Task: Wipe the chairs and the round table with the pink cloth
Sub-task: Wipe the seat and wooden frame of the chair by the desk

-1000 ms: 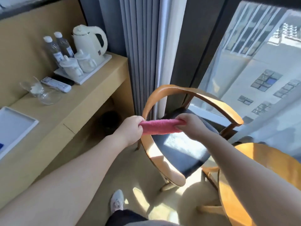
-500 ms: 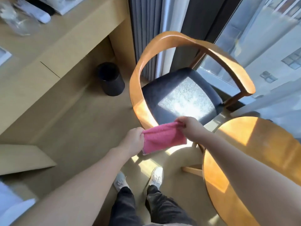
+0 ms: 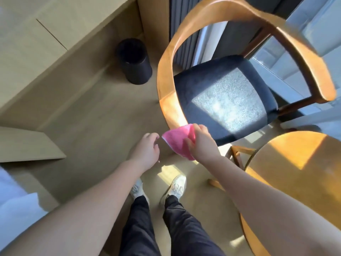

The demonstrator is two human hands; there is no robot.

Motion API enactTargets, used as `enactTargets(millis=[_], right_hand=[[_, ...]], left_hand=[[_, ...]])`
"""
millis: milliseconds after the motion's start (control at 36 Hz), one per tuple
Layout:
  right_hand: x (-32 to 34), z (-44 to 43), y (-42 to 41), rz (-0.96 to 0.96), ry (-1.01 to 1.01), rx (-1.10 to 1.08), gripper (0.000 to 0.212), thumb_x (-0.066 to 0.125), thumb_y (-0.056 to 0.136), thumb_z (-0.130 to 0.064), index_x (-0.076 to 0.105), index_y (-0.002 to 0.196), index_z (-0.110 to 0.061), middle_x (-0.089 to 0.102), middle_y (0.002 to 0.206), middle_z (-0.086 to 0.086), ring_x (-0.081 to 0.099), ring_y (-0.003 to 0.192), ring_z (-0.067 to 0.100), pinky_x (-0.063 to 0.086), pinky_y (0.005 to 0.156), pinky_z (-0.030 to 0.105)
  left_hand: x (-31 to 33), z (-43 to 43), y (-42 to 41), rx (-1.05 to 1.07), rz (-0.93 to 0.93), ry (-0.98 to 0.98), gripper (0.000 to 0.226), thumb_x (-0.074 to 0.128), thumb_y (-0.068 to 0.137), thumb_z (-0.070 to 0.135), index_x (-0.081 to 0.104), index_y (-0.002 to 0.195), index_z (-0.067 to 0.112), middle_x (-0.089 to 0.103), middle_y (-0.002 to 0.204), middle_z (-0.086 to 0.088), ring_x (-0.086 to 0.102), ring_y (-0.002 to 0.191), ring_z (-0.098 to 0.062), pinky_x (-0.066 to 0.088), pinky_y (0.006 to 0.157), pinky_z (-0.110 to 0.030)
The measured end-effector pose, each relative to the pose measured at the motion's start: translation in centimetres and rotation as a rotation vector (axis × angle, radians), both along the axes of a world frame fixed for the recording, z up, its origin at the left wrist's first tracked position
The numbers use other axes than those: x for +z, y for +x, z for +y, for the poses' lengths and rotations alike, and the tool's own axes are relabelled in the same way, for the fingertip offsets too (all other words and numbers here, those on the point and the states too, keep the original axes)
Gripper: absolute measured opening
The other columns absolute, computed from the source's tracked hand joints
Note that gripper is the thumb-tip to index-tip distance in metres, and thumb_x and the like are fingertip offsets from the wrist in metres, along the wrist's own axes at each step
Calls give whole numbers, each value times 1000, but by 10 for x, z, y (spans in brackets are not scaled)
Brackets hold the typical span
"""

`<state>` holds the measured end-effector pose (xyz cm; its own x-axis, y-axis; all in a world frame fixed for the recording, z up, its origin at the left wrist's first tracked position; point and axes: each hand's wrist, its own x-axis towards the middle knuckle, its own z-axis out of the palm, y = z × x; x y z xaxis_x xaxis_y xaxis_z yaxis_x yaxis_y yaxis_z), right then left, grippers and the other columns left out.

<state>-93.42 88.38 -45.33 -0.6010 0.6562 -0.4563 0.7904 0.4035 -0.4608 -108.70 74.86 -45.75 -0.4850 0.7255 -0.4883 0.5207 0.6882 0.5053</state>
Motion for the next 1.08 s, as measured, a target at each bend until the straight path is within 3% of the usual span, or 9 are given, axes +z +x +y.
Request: enactTargets(millis=[139, 194, 306, 417, 611, 806, 1083], right_hand=[[-11, -18, -15, -114, 125, -31, 99, 52, 86, -67, 16, 150, 0, 39, 143, 13, 44, 128, 31, 39, 103, 46], [-15, -21, -20, -139, 118, -86, 107, 53, 82, -71, 14, 150, 2, 44, 138, 13, 48, 124, 31, 42, 98, 45], [-23, -24, -23, -141, 174, -103, 86, 55, 81, -69, 33, 134, -5, 52, 115, 9, 56, 104, 30, 48, 83, 41], [-25, -23, -30, -171, 231, -77, 75, 61, 80, -60, 38, 127, -6, 53, 109, 9, 57, 100, 30, 46, 80, 40], [-29, -18, -67, -249, 294, -55, 96, 58, 83, -54, 19, 148, 5, 49, 126, 15, 53, 112, 31, 45, 89, 41], [-35, -12, -107, -299, 355, -136, 99, 54, 85, -59, 16, 149, 7, 48, 131, 18, 51, 113, 33, 42, 90, 42], [-32, 3, -149, -326, 340, -191, 96, 49, 90, -52, 3, 151, 5, 38, 139, 18, 43, 120, 32, 37, 99, 41]], left_hand=[[5, -10, -10, -18, 21, 13, 30, 45, 88, 12, 56, 114, 21, 55, 113, 3, 56, 90, -22, 49, 80, -38], [4, -13, -15, -7, 33, 25, 30, 46, 88, 12, 57, 114, 21, 56, 114, 4, 56, 91, -21, 49, 81, -37], [1, -21, -25, 0, 27, 30, 31, 45, 89, 12, 56, 117, 21, 56, 117, 6, 57, 94, -18, 49, 82, -37], [-4, -26, -35, -6, 2, 39, 31, 45, 89, 10, 57, 116, 20, 56, 115, 6, 56, 93, -18, 49, 82, -37], [-8, -33, -60, -21, -6, 88, 29, 46, 89, 11, 58, 113, 22, 57, 114, 8, 57, 87, -16, 50, 79, -37], [-10, -40, -95, -38, -10, 123, 29, 48, 89, 9, 59, 114, 19, 59, 110, 6, 53, 77, -12, 50, 75, -34], [-8, -27, -131, -37, -38, 157, 29, 49, 87, 7, 60, 110, 19, 60, 111, 5, 55, 78, -16, 51, 77, -37]])
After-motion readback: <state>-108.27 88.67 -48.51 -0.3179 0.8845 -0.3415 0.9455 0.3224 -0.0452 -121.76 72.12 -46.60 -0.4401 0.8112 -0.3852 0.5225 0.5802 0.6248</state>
